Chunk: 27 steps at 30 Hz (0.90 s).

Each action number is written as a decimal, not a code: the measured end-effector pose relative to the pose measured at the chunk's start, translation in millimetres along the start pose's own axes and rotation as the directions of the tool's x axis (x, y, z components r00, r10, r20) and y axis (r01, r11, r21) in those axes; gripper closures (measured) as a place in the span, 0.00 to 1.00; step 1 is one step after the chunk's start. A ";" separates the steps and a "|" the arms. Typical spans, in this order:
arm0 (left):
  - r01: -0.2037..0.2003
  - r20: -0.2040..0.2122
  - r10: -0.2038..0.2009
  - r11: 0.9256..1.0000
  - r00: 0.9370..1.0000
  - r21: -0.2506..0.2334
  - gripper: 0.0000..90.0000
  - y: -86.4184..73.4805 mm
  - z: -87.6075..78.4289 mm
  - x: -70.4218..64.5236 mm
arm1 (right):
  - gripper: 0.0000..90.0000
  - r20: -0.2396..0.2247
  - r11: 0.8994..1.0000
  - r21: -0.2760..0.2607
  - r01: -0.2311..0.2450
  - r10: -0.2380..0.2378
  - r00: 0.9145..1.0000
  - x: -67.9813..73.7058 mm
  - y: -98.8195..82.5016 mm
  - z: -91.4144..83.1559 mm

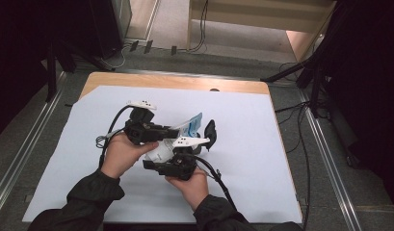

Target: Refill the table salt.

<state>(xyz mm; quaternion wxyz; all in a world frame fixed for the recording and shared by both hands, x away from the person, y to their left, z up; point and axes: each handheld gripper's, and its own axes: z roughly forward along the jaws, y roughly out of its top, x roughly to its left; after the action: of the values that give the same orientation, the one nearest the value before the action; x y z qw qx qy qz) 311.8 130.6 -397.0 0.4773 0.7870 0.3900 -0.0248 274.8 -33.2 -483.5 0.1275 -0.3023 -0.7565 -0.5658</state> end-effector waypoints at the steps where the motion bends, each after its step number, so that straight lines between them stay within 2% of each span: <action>1: 0.000 0.000 0.000 1.000 1.000 0.000 0.88 0.0 0.0 0.0 | 0.69 0.000 1.000 0.000 0.000 0.000 1.000 0.1 0.1 0.0; 23: -0.005 -0.003 0.005 1.000 1.000 -0.002 0.88 1.0 0.1 -0.9 | 0.69 -0.011 1.000 -0.005 -0.008 0.008 1.000 -1.6 0.7 -0.6; 25: -0.020 -0.028 0.020 1.000 0.999 0.001 0.93 0.9 0.1 -1.9 | 0.69 -0.008 1.000 -0.003 -0.008 0.008 1.000 -1.4 0.6 -0.5; 27: -0.029 -0.036 0.029 1.000 0.999 0.002 0.97 0.9 0.3 -3.1 | 0.69 -0.005 1.000 -0.002 -0.009 0.009 1.000 -1.3 0.6 -0.5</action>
<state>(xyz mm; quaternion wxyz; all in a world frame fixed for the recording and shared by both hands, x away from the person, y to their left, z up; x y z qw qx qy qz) 310.3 128.3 -395.3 0.4700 0.7933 0.3870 -0.0037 276.2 -34.0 -483.5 0.1316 -0.3047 -0.7540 -0.5668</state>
